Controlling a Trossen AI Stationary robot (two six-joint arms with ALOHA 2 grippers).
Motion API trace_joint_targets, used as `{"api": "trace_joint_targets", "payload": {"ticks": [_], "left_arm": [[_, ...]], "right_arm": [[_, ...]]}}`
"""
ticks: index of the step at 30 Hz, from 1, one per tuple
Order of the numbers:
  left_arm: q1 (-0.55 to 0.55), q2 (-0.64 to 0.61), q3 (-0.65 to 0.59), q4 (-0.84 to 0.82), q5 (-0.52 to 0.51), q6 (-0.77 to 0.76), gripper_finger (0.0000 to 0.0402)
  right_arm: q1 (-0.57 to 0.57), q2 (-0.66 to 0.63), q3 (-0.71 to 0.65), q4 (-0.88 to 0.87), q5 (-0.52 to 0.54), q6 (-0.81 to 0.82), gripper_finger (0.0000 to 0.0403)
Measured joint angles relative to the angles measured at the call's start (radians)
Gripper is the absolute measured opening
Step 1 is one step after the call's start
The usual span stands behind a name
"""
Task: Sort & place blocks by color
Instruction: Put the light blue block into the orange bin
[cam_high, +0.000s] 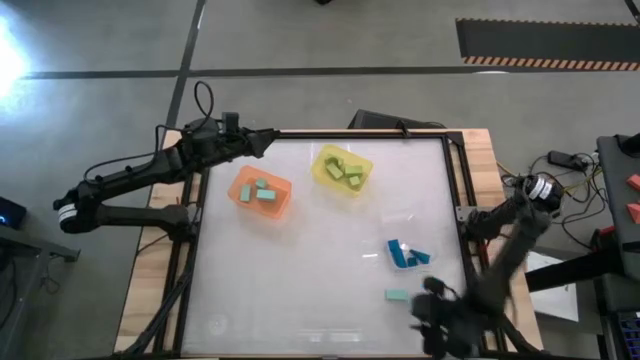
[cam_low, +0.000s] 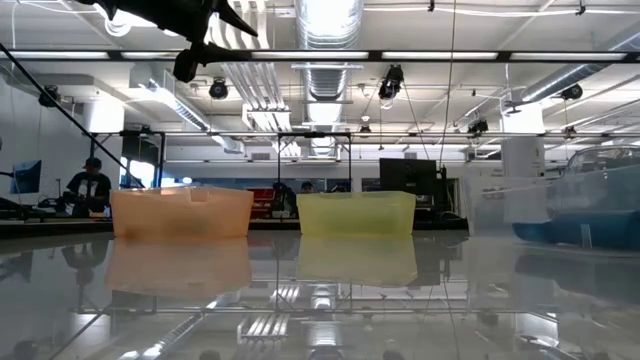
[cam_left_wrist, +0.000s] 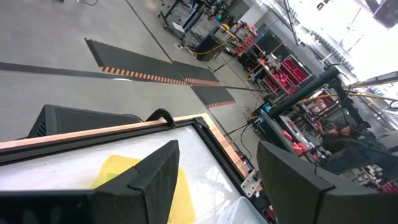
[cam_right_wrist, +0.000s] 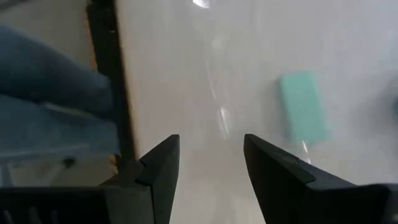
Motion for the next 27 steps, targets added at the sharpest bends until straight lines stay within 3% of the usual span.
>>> {"api": "trace_joint_targets", "payload": {"ticks": [4,9,15,27], "left_arm": [[0.000,0.000,0.000,0.000,0.000,0.005,0.0200],[0.000,0.000,0.000,-0.001,0.000,0.023,0.0200],[0.000,0.000,0.000,0.000,0.000,0.023,0.0200],[0.000,0.005,0.000,0.000,0.000,0.029,0.0200]], "right_arm": [[0.097,0.071,-0.007,-0.056,0.105,0.160,0.0171],[0.049,0.145,-0.034,-0.094,0.187,0.076,0.0171],[-0.040,0.170,-0.073,-0.037,0.176,0.049,0.0171],[-0.054,0.187,-0.078,-0.017,0.114,0.028,0.0174]]}}
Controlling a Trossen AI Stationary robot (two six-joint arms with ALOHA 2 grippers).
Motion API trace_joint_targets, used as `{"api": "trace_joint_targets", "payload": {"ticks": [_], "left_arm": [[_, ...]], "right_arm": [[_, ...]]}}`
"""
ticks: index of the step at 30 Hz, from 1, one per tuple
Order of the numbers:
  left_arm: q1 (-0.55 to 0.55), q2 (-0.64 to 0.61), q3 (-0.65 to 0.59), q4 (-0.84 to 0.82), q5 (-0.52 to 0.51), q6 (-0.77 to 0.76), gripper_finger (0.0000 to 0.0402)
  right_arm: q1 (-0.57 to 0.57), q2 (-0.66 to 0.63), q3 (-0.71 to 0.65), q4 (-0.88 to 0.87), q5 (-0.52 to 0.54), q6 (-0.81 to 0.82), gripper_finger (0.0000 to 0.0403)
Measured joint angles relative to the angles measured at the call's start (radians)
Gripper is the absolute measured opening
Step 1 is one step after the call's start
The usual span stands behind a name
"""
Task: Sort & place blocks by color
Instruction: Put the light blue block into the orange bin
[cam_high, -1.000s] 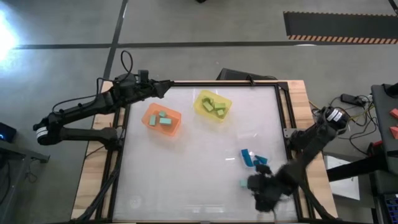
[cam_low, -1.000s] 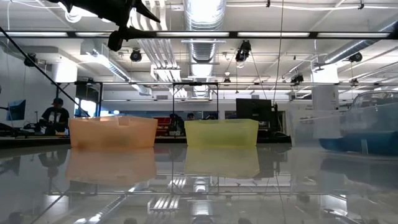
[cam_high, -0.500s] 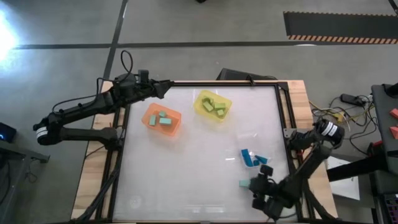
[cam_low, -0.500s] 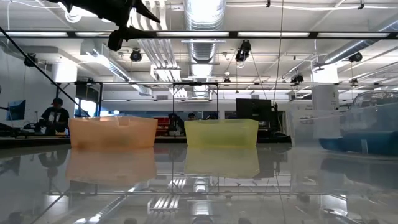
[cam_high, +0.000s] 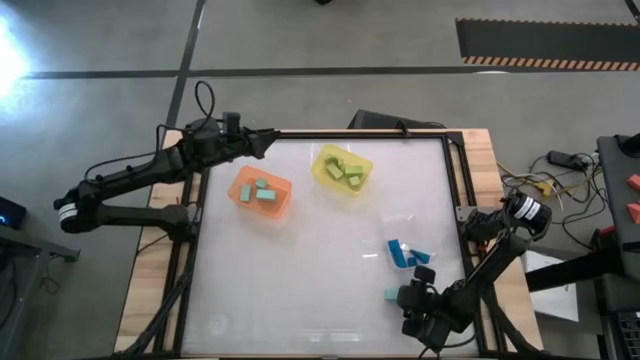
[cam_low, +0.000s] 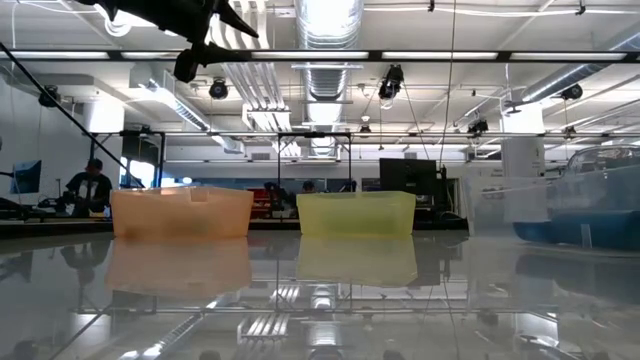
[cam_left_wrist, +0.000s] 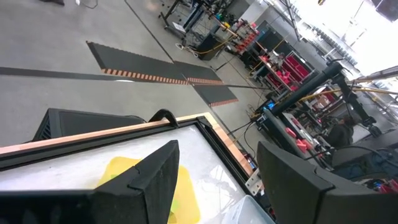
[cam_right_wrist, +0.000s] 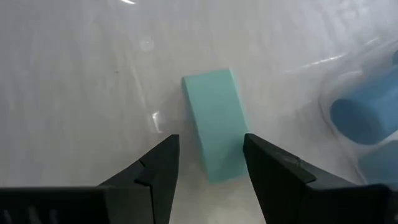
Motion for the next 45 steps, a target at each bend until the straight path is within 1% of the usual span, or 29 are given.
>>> {"api": "trace_joint_targets", "payload": {"ticks": [7,9,12,13,18,22,27,30,35,40,42,45], "left_arm": [[0.000,0.001,0.000,0.000,0.000,0.000,0.0200],[0.000,0.001,0.000,0.000,0.000,0.000,0.0200],[0.000,0.001,0.000,-0.001,0.000,0.000,0.0200],[0.000,0.001,0.000,0.000,0.000,0.000,0.0200],[0.000,0.001,0.000,0.000,0.000,0.000,0.0200],[0.000,0.003,0.000,-0.001,0.000,0.018,0.0200],[0.000,0.003,0.000,0.000,0.000,0.018,0.0200],[0.000,0.003,0.000,0.000,0.000,0.018,0.0200],[0.000,0.003,0.000,0.000,0.000,0.020,0.0200],[0.000,0.004,0.000,0.000,0.000,0.020,0.0200],[0.000,0.005,0.000,0.000,0.000,0.021,0.0200],[0.001,0.005,0.000,0.001,0.000,0.021,0.0200]], "right_arm": [[-0.012,0.004,-0.001,0.004,-0.004,0.034,0.0168],[-0.018,0.000,-0.001,0.034,-0.011,0.002,0.0166],[-0.038,-0.001,0.014,0.165,-0.064,-0.108,0.0161],[-0.045,-0.001,0.027,0.185,-0.068,-0.118,0.0159],[-0.077,-0.001,0.082,0.113,-0.053,-0.094,0.0156],[-0.072,-0.001,0.109,0.121,-0.054,-0.105,0.0160],[-0.076,-0.001,0.118,0.118,-0.053,-0.029,0.0168],[-0.078,0.011,0.112,0.116,-0.064,-0.002,0.0178],[-0.080,0.026,0.112,0.138,-0.093,-0.005,0.0200],[-0.079,0.059,0.111,0.167,-0.117,-0.003,0.0213],[-0.079,0.077,0.112,0.196,-0.127,0.001,0.0214],[-0.083,0.122,0.120,0.190,-0.155,0.022,0.0215]]}}
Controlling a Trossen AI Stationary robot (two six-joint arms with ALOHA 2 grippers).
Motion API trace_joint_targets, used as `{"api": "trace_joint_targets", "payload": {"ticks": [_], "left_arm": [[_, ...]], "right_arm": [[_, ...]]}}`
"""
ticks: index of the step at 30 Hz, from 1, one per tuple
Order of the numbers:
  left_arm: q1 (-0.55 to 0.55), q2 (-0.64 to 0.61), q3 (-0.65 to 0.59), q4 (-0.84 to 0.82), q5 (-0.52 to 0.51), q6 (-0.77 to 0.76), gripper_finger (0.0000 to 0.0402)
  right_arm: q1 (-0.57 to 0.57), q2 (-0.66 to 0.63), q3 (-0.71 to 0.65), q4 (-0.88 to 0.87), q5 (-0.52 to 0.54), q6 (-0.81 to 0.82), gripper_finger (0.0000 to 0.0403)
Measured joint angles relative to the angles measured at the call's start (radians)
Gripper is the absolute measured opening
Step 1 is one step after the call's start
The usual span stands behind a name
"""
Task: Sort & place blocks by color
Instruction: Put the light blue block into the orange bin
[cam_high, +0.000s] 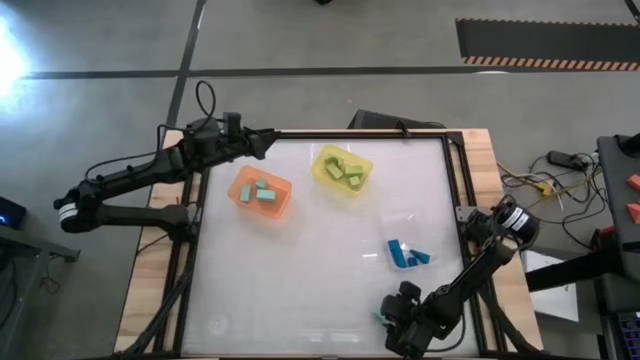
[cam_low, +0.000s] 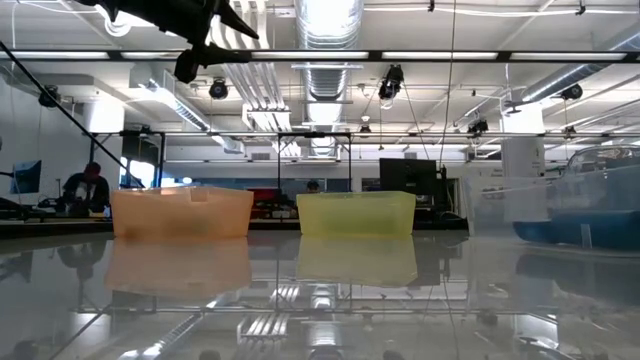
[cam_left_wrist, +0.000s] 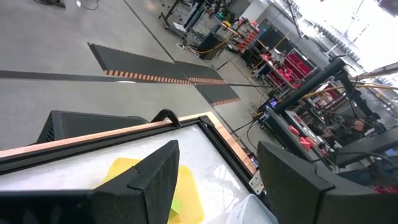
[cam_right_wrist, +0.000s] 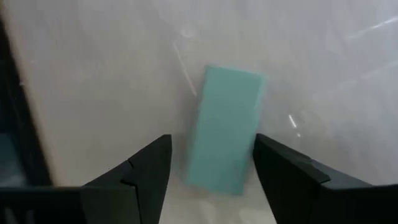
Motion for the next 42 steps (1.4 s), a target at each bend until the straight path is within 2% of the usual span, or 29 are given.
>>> {"api": "trace_joint_targets", "payload": {"ticks": [5,11,13,16,22,30,33,35,39,42], "left_arm": [[0.003,0.000,0.000,0.001,-0.001,-0.002,0.0200],[0.003,0.001,0.000,0.017,-0.001,-0.003,0.0200],[0.003,0.001,0.000,0.024,0.000,-0.003,0.0200],[0.002,0.001,0.000,0.060,0.012,-0.003,0.0200],[0.000,0.002,0.000,0.194,0.103,0.003,0.0200],[-0.017,0.002,0.000,0.386,0.179,0.023,0.0200],[-0.040,0.002,0.000,0.419,0.191,0.029,0.0200],[-0.062,0.002,0.000,0.434,0.194,0.031,0.0200],[-0.118,0.002,0.000,0.436,0.197,0.059,0.0200],[-0.169,0.008,0.000,0.437,0.197,0.106,0.0200]], "right_arm": [[0.000,0.041,0.036,-0.036,0.006,0.023,0.0201],[-0.007,0.020,0.044,-0.091,-0.006,0.043,0.0115],[-0.016,0.001,0.042,-0.103,-0.016,0.010,0.0115],[-0.049,-0.066,0.038,-0.126,-0.020,-0.062,0.0115],[-0.171,-0.276,0.041,-0.208,-0.035,-0.205,0.0115],[-0.458,-0.508,0.041,-0.208,0.060,-0.496,0.0115],[-0.586,-0.549,0.038,-0.132,0.077,-0.649,0.0115],[-0.668,-0.558,0.028,-0.020,0.076,-0.745,0.0115],[-0.798,-0.558,-0.016,0.339,0.006,-0.884,0.0115],[-0.876,-0.530,-0.051,0.616,-0.095,-0.887,0.0115]]}}
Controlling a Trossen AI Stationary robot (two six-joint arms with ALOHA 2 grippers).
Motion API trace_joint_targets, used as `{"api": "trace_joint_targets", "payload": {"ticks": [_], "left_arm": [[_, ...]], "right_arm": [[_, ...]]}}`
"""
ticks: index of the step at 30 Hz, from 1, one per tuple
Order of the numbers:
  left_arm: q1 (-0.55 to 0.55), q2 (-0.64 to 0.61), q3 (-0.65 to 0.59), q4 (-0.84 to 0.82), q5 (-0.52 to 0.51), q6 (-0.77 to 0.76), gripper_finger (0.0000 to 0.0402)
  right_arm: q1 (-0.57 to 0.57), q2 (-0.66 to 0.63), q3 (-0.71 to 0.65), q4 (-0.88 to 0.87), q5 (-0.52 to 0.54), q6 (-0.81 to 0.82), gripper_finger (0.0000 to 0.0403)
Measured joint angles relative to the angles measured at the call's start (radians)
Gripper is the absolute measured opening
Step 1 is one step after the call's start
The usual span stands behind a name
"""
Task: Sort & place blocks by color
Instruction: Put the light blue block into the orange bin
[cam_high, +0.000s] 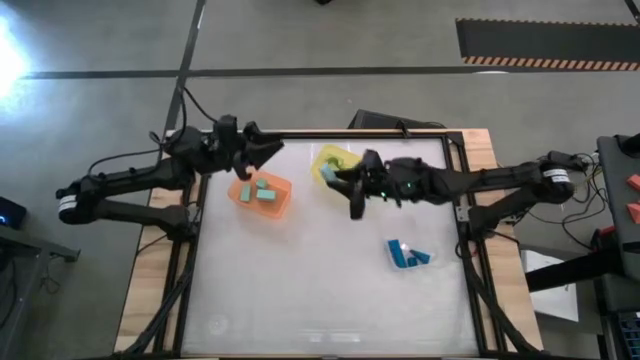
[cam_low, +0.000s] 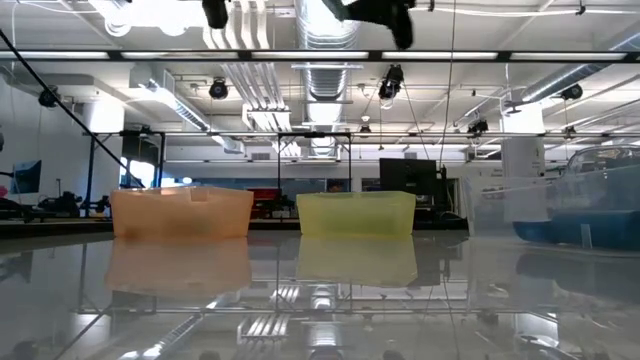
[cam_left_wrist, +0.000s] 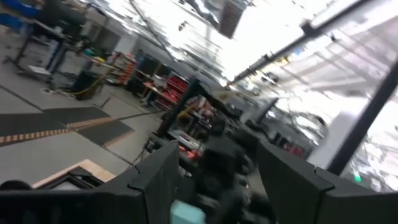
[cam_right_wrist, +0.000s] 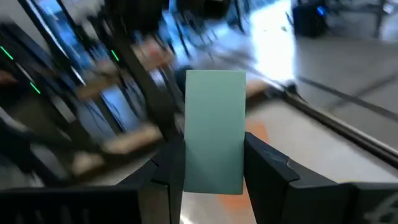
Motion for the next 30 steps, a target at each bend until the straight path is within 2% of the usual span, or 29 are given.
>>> {"api": "trace_joint_targets", "payload": {"ticks": [5,9,11,16,26,30], "left_arm": [[-0.080,0.035,0.000,0.001,-0.003,0.098,0.0200],[-0.116,0.092,0.000,-0.001,-0.041,0.130,0.0200],[-0.119,0.125,0.000,-0.001,-0.049,0.129,0.0200],[-0.118,0.177,0.002,0.034,-0.079,0.125,0.0200],[-0.118,0.258,0.000,0.119,-0.076,0.125,0.0200],[-0.119,0.271,0.000,0.159,-0.078,0.126,0.0184]], "right_arm": [[-0.065,0.082,-0.018,0.272,-0.130,0.025,0.0115],[-0.091,0.142,-0.005,0.415,-0.230,0.089,0.0115],[-0.094,0.165,-0.004,0.463,-0.246,0.120,0.0115],[-0.094,0.175,-0.005,0.490,-0.255,0.132,0.0115],[-0.103,0.174,-0.004,0.492,-0.289,0.148,0.0115],[-0.105,0.173,-0.004,0.494,-0.289,0.148,0.0115]]}}
